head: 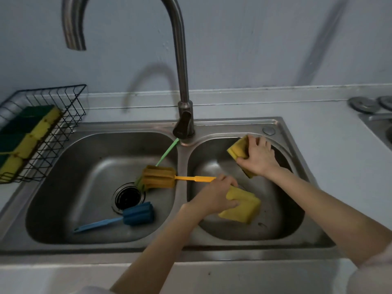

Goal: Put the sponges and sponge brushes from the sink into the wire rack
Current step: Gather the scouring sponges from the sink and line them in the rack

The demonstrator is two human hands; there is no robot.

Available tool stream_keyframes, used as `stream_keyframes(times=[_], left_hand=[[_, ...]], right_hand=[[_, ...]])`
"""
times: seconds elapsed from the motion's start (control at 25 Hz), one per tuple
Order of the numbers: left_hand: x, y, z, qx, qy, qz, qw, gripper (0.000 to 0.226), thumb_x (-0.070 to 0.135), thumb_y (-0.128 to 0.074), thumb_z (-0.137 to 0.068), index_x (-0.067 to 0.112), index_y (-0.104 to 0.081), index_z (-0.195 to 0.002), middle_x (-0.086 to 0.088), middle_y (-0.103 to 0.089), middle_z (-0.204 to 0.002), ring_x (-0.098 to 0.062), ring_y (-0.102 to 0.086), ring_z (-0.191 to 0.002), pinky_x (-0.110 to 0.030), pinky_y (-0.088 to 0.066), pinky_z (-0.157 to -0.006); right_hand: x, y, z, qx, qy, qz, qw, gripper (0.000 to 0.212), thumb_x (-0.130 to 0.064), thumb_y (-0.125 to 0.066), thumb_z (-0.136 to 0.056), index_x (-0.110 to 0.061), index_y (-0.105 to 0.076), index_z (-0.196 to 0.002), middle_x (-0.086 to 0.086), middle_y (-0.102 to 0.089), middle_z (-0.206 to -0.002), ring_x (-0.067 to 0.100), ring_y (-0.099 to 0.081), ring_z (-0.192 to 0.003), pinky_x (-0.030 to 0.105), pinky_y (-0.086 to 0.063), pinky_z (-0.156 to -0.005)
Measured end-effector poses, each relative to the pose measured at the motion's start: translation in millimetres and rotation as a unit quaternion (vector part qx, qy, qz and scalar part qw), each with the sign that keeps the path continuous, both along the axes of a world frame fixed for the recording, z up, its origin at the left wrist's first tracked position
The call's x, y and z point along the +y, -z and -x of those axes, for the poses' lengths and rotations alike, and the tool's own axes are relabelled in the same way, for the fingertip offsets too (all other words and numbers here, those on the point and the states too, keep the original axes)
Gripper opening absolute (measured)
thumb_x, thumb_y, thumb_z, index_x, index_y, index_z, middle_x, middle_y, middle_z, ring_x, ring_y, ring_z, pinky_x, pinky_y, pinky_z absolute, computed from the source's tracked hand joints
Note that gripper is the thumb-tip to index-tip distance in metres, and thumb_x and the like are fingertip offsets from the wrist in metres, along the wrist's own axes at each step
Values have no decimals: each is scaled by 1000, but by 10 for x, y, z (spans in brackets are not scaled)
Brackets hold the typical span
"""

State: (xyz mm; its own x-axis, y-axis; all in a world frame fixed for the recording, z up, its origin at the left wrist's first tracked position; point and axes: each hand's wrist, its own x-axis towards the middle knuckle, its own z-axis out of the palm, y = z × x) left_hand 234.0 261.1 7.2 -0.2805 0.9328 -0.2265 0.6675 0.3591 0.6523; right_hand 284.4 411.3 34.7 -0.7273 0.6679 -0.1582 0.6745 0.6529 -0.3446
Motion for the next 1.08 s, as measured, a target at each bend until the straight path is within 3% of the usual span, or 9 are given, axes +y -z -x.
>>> stream_keyframes(times=[0.16, 0.24, 0.4, 0.64, 0.76, 0.84, 0.96, 1.08], left_hand=[[-227, -208, 66, 17, -37, -78, 996, 42, 17, -66, -76, 7, -49, -113, -14, -48, -119, -28, -49, -110, -34, -39, -93], [-365, -323, 125, 26, -60, -97, 993, 41, 18, -66, -77, 10, -50, -113, -12, -49, -119, -27, -48, -111, -31, -36, -93], [-707, -570, 309, 51, -116, -117, 985, 40, 22, -63, -79, 15, -49, -116, -6, -50, -122, -25, -43, -115, -29, -33, -93], [-1386, -757, 666, 98, -207, -137, 964, 40, 21, -62, -80, 19, -48, -118, -2, -47, -127, -21, -38, -115, -23, -28, -88], [-1765, -783, 812, 106, -252, -151, 950, 40, 20, -62, -81, 20, -48, -118, -1, -47, -126, -20, -40, -116, -23, -30, -86], [-1999, -816, 908, 110, -278, -158, 941, 39, 20, -61, -81, 20, -48, -118, 0, -46, -124, -19, -41, -115, -23, -29, -87], [-2360, -874, 1097, 114, -303, -157, 933, 39, 22, -62, -80, 21, -48, -116, 7, -42, -114, -20, -42, -113, -29, -37, -90], [-2696, -962, 1313, 124, -326, -158, 924, 38, 21, -63, -80, 20, -49, -115, 10, -38, -110, -19, -44, -111, -36, -42, -95]], right_hand=[[-240, -298, 44, 32, -33, -22, 999, 86, -35, -60, -81, -23, -6, -147, 21, -23, -143, 43, -24, -133, 52, -26, -108], [-361, -416, 81, 51, -57, -40, 996, 79, -35, -59, -82, -27, -13, -145, 19, -25, -142, 41, -27, -130, 51, -28, -107], [-642, -559, 228, 124, -73, -14, 990, 64, -28, -62, -79, -21, -31, -134, 18, -32, -133, 40, -35, -123, 47, -32, -104], [-1127, -669, 541, 233, -97, 39, 967, 67, -15, -68, -74, -5, -31, -129, 18, -30, -130, 35, -40, -122, 34, -34, -106], [-1414, -737, 731, 262, -140, 68, 952, 75, -13, -68, -76, -20, -26, -138, 18, -27, -130, 34, -47, -113, 31, -38, -102], [-1598, -765, 860, 269, -162, 79, 946, 76, -17, -67, -78, -31, -26, -141, 17, -25, -132, 31, -46, -113, 33, -37, -108], [-1884, -789, 1098, 281, -167, 99, 940, 63, -18, -66, -79, -28, -37, -134, 17, -24, -133, 30, -41, -121, 33, -36, -110], [-2147, -828, 1371, 301, -156, 125, 932, 57, -16, -67, -78, -22, -40, -128, 11, -29, -122, 30, -44, -116, 31, -38, -105]])
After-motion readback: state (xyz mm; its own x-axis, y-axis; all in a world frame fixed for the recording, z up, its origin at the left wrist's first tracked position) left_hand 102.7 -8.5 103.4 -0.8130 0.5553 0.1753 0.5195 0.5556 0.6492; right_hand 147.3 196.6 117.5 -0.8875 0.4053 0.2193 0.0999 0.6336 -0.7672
